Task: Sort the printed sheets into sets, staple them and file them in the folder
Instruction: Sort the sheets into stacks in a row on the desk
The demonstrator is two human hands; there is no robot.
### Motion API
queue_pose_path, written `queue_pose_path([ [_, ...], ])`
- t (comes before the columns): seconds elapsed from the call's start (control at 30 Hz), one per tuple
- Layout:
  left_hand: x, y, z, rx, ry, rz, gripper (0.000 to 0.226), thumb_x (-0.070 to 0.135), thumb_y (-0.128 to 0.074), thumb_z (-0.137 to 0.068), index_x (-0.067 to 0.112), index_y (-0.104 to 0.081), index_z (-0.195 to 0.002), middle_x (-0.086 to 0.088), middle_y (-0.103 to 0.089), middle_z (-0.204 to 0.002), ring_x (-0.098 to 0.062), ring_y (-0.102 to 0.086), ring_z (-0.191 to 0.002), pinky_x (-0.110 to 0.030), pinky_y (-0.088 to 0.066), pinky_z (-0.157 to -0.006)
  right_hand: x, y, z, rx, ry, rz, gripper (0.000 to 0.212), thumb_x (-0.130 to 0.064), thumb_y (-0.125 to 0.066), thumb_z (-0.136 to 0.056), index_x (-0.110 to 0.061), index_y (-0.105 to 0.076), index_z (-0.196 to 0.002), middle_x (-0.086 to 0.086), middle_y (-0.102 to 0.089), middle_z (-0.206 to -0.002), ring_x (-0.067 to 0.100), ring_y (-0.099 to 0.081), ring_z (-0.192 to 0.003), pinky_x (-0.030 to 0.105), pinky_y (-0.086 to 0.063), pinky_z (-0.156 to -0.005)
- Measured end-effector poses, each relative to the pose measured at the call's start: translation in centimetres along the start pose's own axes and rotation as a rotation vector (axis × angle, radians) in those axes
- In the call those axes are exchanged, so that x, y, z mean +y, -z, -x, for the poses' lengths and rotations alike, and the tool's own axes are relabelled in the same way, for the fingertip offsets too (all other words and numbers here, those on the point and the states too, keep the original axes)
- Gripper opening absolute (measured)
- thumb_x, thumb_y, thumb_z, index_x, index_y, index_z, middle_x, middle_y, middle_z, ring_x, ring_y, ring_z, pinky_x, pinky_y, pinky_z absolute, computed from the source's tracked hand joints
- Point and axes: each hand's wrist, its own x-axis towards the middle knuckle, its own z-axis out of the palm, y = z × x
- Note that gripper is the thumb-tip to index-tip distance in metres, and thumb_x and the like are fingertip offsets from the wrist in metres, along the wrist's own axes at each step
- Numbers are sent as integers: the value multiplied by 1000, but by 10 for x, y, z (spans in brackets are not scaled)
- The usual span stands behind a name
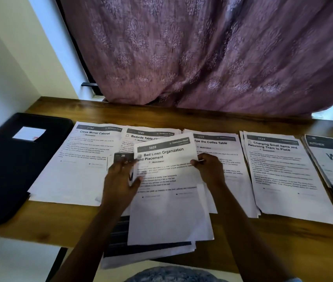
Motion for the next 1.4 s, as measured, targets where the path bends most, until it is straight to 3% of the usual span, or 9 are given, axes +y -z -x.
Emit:
queue_pose_path([
  [0.07, 11, -18, -10, -179, -184, -65, 65, 59, -48, -86, 21, -48, -139, -9, -44, -145, -32, -40, -132, -50, -41, -104, 10, 23, -8, 47, -36, -41, 18, -27, -68, -85, -11, -68, -95, 5, -69, -98, 24, -63, -90, 40, -52, -84],
  [0.17, 41, -47, -26, -405, -364, -243, 81, 72, -24, -81, 25, -37, -146, -7, -27, -156, -30, -18, -145, -53, -16, -118, 25, 56, -24, 137, -91, -71, 14, -23, -65, -88, -11, -67, -95, 6, -68, -97, 27, -64, -92, 43, -52, -86],
  [0.3, 80, -82, -45, -558, -421, -364, 75, 66, -34, -91, 27, -16, -152, -5, -4, -161, -24, 2, -148, -48, 3, -120, 39, 90, -45, 220, -190, -1, 31, -18, -56, -94, -4, -60, -122, 15, -59, -127, 31, -54, -117, 36, -37, -103],
  [0.57, 99, -111, -50, -537, -485, -435, 74, 64, -38, -92, 25, -19, -152, -9, -8, -161, -26, -2, -148, -47, 8, -119, 63, 93, -54, 290, -96, 60, 41, -14, -60, -89, -8, -51, -129, 15, -57, -128, 31, -53, -117, 38, -42, -97],
  [0.83, 105, -105, -55, -565, -476, -508, 77, 62, -40, -92, 22, -15, -153, -7, -7, -161, -24, 2, -148, -40, 22, -107, 84, 55, -30, 35, 182, 568, 69, -51, -45, -93, -16, -24, -148, 6, -13, -158, 21, -9, -146, 46, -4, -116],
  [1.1, 106, -88, -49, -375, -422, -244, 62, 53, -48, -93, 25, -34, -147, -1, -26, -157, -21, -14, -147, -43, 7, -118, 74, 49, -20, 110, 269, 506, 60, -45, -46, -95, -13, -35, -144, 10, -30, -152, 26, -24, -142, 47, -13, -115],
  [1.2, 78, -66, -32, -126, -304, -63, 48, 43, -50, -93, 24, -49, -136, -1, -49, -142, -23, -39, -135, -41, -25, -112, 49, 42, -5, 143, 360, 332, 39, -34, -56, -93, -12, -58, -124, 9, -61, -123, 25, -56, -113, 38, -44, -96],
  [1.3, 35, -45, -12, 93, -174, -28, 39, 28, -63, -89, 15, -59, -126, -9, -62, -126, -30, -56, -115, -41, -43, -95, 22, 22, 18, -36, 350, 218, 15, -28, -59, -92, -18, -64, -100, -1, -68, -98, 9, -61, -82, 20, -48, -73],
  [1.4, -3, -36, 5, 77, -4, -119, 40, 12, -75, -79, 11, -65, -117, -13, -64, -123, -37, -59, -111, -50, -45, -92, 9, -3, 29, -104, 283, 181, 13, -29, -62, -89, -18, -63, -95, -3, -68, -94, 9, -61, -79, 19, -48, -73],
])
